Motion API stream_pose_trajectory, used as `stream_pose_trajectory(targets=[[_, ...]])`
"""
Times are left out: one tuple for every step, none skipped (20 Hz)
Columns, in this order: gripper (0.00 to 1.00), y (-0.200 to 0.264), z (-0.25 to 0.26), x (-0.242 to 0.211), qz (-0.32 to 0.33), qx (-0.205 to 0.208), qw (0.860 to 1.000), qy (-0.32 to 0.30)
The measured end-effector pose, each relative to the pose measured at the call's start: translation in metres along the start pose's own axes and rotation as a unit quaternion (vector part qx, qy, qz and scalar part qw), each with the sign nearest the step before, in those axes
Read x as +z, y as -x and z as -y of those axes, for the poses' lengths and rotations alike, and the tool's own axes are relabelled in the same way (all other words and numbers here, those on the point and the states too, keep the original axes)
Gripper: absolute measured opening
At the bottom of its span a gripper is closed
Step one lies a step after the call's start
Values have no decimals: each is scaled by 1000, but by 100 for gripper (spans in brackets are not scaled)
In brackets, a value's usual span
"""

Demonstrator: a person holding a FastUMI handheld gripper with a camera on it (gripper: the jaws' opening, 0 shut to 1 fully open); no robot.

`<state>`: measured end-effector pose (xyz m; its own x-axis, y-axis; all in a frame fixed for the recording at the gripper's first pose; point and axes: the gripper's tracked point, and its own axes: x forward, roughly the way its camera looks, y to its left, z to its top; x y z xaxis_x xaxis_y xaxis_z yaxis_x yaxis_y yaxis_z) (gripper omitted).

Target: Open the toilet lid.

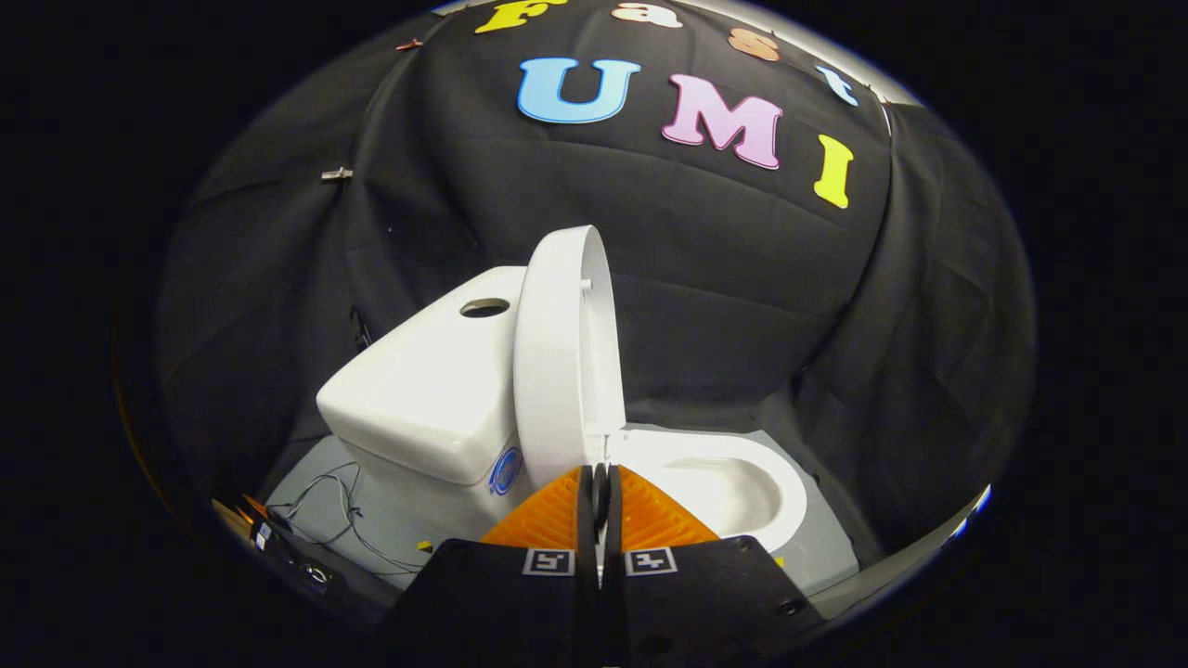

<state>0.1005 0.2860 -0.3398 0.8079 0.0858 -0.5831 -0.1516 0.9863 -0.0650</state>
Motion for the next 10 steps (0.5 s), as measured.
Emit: stream_pose_trajectory(targets=[[5,1,-2,-2,-1,1,1000,-6],[5,1,-4,-1,-1,2,1000,-4],[5,3,-5,-1,-1,1,1000,3],[5,1,-5,0,-1,-1,1000,9],[5,1,-4,0,-1,-2,1000,11],[5,0,-4,-1,-1,-3,1000,11],[5,0,-4,0,-2,-3,1000,10],[5,0,-3,-1,-3,-4,1000,10],[5,0,-3,0,-3,-5,1000,12],[5,0,-2,-1,-4,-5,1000,13]])
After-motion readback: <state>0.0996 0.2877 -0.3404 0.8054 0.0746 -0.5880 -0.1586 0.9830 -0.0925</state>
